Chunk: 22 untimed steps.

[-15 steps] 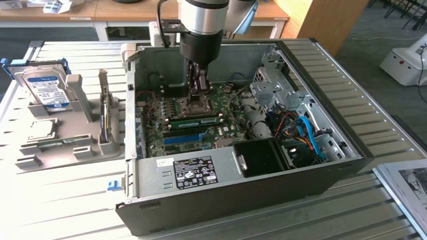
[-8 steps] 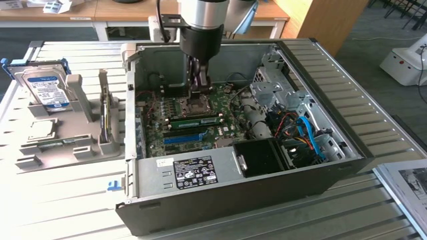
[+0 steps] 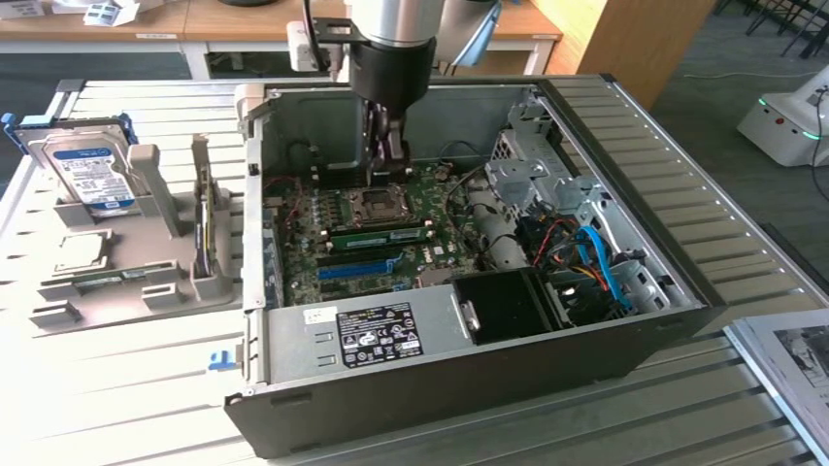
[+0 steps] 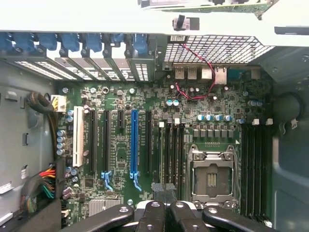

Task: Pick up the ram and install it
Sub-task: 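Press down the ram until it locks into place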

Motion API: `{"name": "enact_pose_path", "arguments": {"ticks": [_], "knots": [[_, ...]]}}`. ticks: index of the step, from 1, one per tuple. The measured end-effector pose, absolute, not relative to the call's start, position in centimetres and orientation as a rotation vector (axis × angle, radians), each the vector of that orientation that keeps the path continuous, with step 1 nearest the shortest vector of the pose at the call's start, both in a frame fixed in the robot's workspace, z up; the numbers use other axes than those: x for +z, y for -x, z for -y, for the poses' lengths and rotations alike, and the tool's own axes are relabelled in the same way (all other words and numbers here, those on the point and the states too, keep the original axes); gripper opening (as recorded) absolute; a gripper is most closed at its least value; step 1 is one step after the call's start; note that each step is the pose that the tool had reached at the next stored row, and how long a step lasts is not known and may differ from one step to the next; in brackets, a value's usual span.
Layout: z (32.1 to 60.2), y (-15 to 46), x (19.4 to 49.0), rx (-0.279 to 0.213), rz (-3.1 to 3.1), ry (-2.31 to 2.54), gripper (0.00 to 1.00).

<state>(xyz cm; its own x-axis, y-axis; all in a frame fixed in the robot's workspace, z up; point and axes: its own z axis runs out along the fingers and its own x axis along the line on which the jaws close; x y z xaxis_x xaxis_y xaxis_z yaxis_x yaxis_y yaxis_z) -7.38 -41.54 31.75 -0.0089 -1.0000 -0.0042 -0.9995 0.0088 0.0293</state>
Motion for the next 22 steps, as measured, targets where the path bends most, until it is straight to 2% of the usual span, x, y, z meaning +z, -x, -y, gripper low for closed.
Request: {"name": "enact_pose_path", "arguments": {"ticks": [22], "knots": [[41.54,7.38,32.12,-0.035,2.218,-2.198,0.10]]}}
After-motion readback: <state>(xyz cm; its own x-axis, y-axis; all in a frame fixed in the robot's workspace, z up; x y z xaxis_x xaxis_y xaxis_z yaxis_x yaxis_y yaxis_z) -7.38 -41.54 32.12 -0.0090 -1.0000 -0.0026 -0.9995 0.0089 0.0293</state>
